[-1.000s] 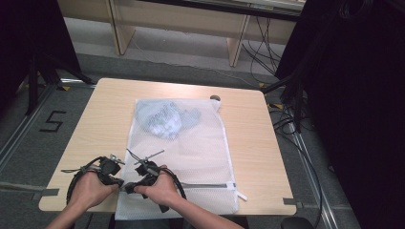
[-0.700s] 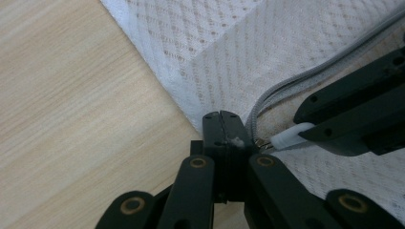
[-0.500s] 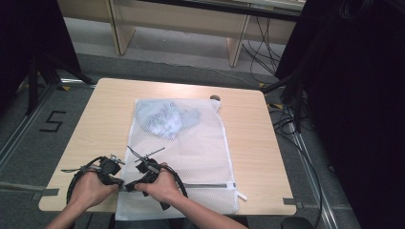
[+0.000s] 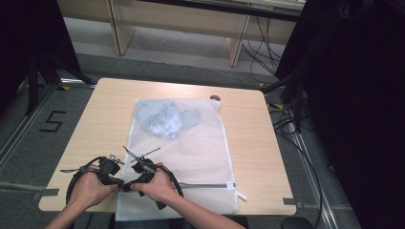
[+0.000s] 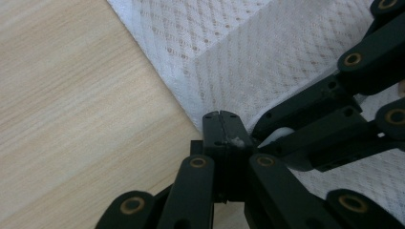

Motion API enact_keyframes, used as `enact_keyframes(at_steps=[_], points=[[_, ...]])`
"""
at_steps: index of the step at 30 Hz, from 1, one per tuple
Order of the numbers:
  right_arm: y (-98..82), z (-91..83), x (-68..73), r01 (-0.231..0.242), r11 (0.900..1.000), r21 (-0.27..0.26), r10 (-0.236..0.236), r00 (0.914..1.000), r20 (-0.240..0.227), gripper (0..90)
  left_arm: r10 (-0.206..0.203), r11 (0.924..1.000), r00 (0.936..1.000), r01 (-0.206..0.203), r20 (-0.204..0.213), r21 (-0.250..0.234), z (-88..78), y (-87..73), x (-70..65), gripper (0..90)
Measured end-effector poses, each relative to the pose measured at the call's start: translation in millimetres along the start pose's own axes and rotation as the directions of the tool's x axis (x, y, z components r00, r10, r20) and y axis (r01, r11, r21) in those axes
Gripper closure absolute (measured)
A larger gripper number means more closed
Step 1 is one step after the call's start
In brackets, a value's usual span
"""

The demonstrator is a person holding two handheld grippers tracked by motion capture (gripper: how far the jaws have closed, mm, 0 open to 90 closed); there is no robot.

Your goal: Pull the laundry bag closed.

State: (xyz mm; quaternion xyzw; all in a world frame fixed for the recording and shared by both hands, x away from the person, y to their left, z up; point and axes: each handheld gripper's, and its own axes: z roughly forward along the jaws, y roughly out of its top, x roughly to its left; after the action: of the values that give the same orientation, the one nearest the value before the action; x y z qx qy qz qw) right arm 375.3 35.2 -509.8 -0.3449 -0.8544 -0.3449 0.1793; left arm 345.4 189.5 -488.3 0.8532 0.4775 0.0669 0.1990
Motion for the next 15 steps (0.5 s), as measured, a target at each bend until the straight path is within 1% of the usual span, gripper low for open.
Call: enact_keyframes(at_steps=[2, 4, 5, 6, 7, 8, 9, 10, 11, 13, 14, 15], points=[[-0.4, 1.2, -0.2, -0.002, 1.000, -0.001, 0.002, 1.0000, -0.007, 86.5, 0.011, 0.9999, 0.9999, -0.011, 0.001, 0.002, 0.0, 0.2, -0.2, 90.0], [-1.6, 0.1, -0.7, -0.013, 1.000, -0.003, 0.013, 0.9999, 0.004, 86.9, 0.009, 0.9999, 0.9999, -0.009, -0.008, -0.005, 1.1, -0.1, -1.0, 90.0], [-1.6, 0.1, -0.7, -0.013, 1.000, -0.003, 0.013, 0.9999, 0.004, 86.9, 0.020, 0.9997, 0.9997, -0.021, -0.015, -0.009, 1.1, -0.4, -2.0, 90.0], [-1.8, -0.1, -0.7, -0.024, 1.000, -0.006, 0.024, 0.9997, 0.009, 86.9, 0.048, 0.9988, 0.9985, -0.048, -0.027, -0.009, 0.8, -0.6, -3.6, 90.0], [-2.6, -2.1, -2.8, -0.024, 1.000, -0.006, 0.024, 0.9997, 0.010, 87.0, 0.056, 0.9984, 0.9979, -0.056, -0.034, -0.006, 0.8, -0.5, -5.4, 90.0], [-3.3, -3.8, -3.9, -0.043, 0.999, -0.007, 0.043, 0.9990, 0.015, 87.1, 0.078, 0.9970, 0.9962, -0.078, -0.039, 0.002, 0.1, -0.2, -5.9, 90.0], [-4.2, -5.0, -6.2, -0.041, 0.999, -0.012, 0.041, 0.9991, 0.013, 87.2, 0.084, 0.9964, 0.9954, -0.083, -0.046, 0.015, -0.5, 0.3, -6.8, 90.0], [-4.2, -6.2, -5.1, -0.091, 0.996, -0.018, 0.092, 0.9956, 0.019, 87.2, 0.090, 0.9959, 0.9948, -0.090, -0.048, 0.012, -0.6, 0.2, -7.2, 90.0], [-4.6, -7.0, -6.8, -0.078, 0.997, -0.023, 0.078, 0.9969, 0.009, 87.3, 0.094, 0.9955, 0.9948, -0.094, -0.040, 0.012, 0.1, 0.1, -7.1, 90.0], [-5.5, -8.0, -6.0, -0.106, 0.994, -0.025, 0.106, 0.9941, 0.021, 87.3, 0.093, 0.9957, 0.9946, -0.092, -0.048, 0.006, -0.7, -1.0, -7.5, 90.0], [-5.8, -8.2, -8.0, -0.079, 0.997, -0.026, 0.080, 0.9964, 0.029, 87.3, 0.093, 0.9956, 0.9945, -0.093, -0.047, 0.004, -1.0, -1.4, -7.1, 90.0], [-5.8, -8.2, -8.0, -0.079, 0.997, -0.026, 0.080, 0.9964, 0.029, 87.3, 0.093, 0.9956, 0.9947, -0.093, -0.044, 0.002, -0.6, -1.7, -6.7, 90.0]])
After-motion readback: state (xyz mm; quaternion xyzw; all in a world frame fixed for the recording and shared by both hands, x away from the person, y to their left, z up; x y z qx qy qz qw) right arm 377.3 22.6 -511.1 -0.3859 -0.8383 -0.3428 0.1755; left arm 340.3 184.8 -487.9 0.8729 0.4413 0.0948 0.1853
